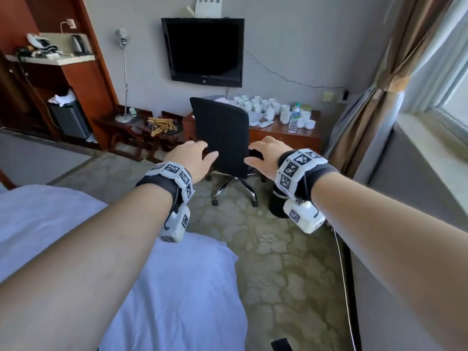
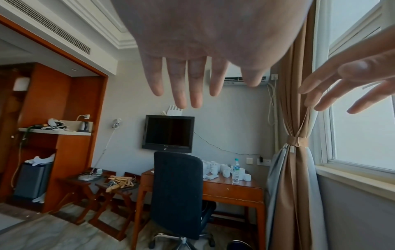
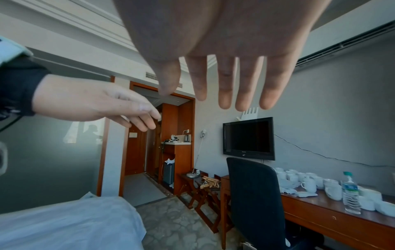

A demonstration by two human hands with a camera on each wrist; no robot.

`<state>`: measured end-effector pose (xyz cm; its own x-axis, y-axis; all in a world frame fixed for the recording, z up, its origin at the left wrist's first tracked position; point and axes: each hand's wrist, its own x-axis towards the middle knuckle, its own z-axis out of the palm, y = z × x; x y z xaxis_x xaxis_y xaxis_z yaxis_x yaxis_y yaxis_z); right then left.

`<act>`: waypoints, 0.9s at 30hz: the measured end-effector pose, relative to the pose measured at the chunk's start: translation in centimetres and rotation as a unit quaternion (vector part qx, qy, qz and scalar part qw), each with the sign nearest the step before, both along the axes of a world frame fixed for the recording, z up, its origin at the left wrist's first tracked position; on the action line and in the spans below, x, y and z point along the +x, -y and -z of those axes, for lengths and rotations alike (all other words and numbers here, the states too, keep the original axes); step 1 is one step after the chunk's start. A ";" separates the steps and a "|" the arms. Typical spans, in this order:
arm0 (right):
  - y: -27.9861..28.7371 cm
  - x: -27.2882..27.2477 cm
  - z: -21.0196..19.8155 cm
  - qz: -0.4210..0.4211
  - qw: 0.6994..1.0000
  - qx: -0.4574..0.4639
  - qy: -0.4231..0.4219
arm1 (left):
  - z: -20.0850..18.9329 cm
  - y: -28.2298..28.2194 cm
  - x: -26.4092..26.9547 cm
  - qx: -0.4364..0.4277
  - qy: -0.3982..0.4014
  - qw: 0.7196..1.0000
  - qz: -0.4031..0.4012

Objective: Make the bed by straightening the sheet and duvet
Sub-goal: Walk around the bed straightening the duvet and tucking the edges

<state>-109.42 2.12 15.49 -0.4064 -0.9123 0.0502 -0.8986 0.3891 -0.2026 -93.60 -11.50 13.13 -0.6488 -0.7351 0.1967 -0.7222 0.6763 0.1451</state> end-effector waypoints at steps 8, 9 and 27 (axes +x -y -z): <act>6.6 -15.0 1.9 -0.028 1.000 0.005 0.011 | 2.4 5.9 -13.8 0.011 0.016 0.999 -0.050; 7.7 -16.5 1.8 -0.041 0.999 0.012 0.009 | 2.5 6.6 -14.9 0.018 0.015 0.998 -0.064; 43.3 -7.7 5.2 -0.378 0.922 0.074 -0.019 | 7.0 27.7 -1.8 0.068 -0.010 0.913 -0.402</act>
<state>-117.10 -41.22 10.27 0.3493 -0.9321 -0.0959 -0.9297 -0.3320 -0.1597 -95.42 -39.24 6.16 0.1143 -0.9907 0.0743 -0.9737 -0.0969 0.2062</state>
